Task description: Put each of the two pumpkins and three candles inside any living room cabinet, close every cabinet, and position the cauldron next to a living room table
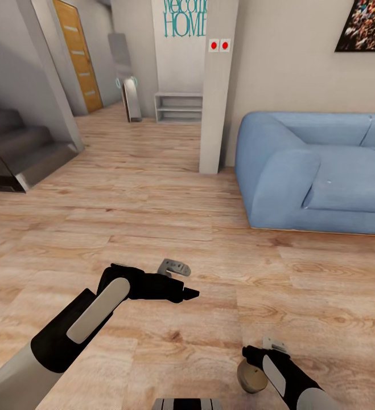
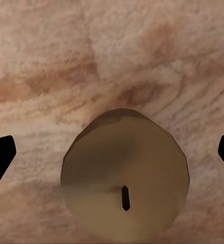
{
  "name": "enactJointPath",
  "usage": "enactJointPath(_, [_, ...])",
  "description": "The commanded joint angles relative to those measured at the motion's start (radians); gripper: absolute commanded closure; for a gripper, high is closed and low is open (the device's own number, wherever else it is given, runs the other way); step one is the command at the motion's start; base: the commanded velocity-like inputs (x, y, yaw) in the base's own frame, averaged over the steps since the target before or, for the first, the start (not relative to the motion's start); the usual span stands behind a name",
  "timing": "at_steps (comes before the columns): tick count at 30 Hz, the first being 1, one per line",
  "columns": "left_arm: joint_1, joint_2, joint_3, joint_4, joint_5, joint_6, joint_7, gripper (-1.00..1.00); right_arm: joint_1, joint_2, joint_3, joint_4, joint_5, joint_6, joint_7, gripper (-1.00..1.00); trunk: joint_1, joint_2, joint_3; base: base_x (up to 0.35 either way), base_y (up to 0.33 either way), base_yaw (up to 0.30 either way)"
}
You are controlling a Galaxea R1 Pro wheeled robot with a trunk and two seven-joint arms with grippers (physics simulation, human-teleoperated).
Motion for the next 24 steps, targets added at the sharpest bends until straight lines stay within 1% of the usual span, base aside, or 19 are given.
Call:
enactJointPath(1, [-0.001,0.001,-0.002,-0.001,0.011,0.000,0.011,-1.00,0.000,-0.001,0.001,-0.002,-0.006,0.006,-0.005,-1.00,0.000,-0.001,-0.005,0.000,0.000,0.000])
enactJointPath(6, [-0.001,0.001,-0.002,-0.001,0.011,0.000,0.011,-1.00,-0.001,-0.001,0.001,-0.002,-0.007,0.006,-0.005,-1.00,0.002,-0.002,-0.024,0.000,0.000,0.000])
enactJointPath(8, [-0.001,0.001,-0.002,-0.001,0.011,0.000,0.011,-1.00,-0.001,-0.001,0.001,-0.002,-0.007,0.006,-0.005,-1.00,0.002,-0.002,-0.024,0.000,0.000,0.000])
enactJointPath(21, [-0.001,0.001,-0.002,-0.001,0.011,0.000,0.011,-1.00,-0.003,-0.001,0.001,-0.003,-0.007,0.007,-0.005,-1.00,0.008,-0.005,-0.074,0.000,0.000,0.000])
enactJointPath(24, [-0.001,0.001,-0.002,-0.001,0.011,0.000,0.011,-1.00,-0.004,-0.001,0.001,-0.003,-0.007,0.007,-0.005,-1.00,0.008,-0.005,-0.074,0.000,0.000,0.000])
